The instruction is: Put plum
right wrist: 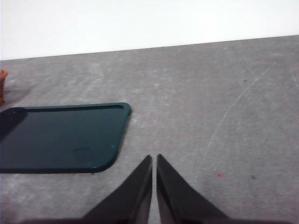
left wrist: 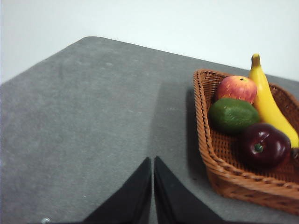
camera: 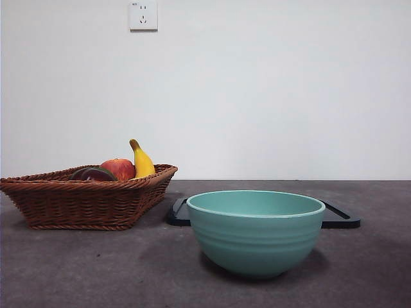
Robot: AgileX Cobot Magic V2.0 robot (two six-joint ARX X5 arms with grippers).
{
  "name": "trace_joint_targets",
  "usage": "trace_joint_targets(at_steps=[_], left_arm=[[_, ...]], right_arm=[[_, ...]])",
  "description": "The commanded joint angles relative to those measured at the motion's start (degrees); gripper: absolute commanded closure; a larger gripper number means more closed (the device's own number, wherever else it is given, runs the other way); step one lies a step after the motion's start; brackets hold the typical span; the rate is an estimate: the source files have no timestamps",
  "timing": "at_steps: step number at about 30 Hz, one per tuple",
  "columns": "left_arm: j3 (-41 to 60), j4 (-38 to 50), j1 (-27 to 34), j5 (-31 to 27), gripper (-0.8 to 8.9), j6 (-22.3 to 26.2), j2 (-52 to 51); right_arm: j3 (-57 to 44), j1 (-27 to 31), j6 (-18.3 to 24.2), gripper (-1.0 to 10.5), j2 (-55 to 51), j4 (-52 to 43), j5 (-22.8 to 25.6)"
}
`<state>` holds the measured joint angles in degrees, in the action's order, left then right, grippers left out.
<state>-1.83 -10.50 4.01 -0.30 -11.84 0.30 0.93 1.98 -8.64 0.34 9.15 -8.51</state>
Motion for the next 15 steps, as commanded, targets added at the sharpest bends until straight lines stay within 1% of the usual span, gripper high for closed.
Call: trace_joint_targets(at_steps=[1, 4, 6, 9, 12, 15], left_arm=[[0.9, -0.4, 0.2, -0.1, 8.07, -4.7, -0.1], [-0.3, -1.5, 0.2, 0.3, 8.07, -5.9, -0.1], [-1.7, -2.6, 0.2, 0.6, 8.07, -6.5, -0.1], [-4.3, -3.6, 0.2, 1.8, 8.06, -8.9, 0.0], [-7.4, -3.9, 0.1, 3.1, 8.05, -9.5, 0.7], [-11.8, -6.3, 0.1, 3.3, 8.05, -10.1, 2.4]], right_arm=[[0.0, 0.0, -3.8, 9.4, -0.2, -0.3, -0.5], [1.4, 0.0, -6.1, 9.4, -0.1, 0.0, -0.5], [2.9, 0.0, -6.4, 9.4, -0.1, 0.2, -0.5], [6.0, 0.0, -6.6, 9.4, -0.1, 0.9, -0.5], [9.8, 0.0, -7.2, 9.4, 0.1, 2.9, -0.4], [14.3, 0.0, -7.2, 9.4, 1.4, 6.0, -0.5]])
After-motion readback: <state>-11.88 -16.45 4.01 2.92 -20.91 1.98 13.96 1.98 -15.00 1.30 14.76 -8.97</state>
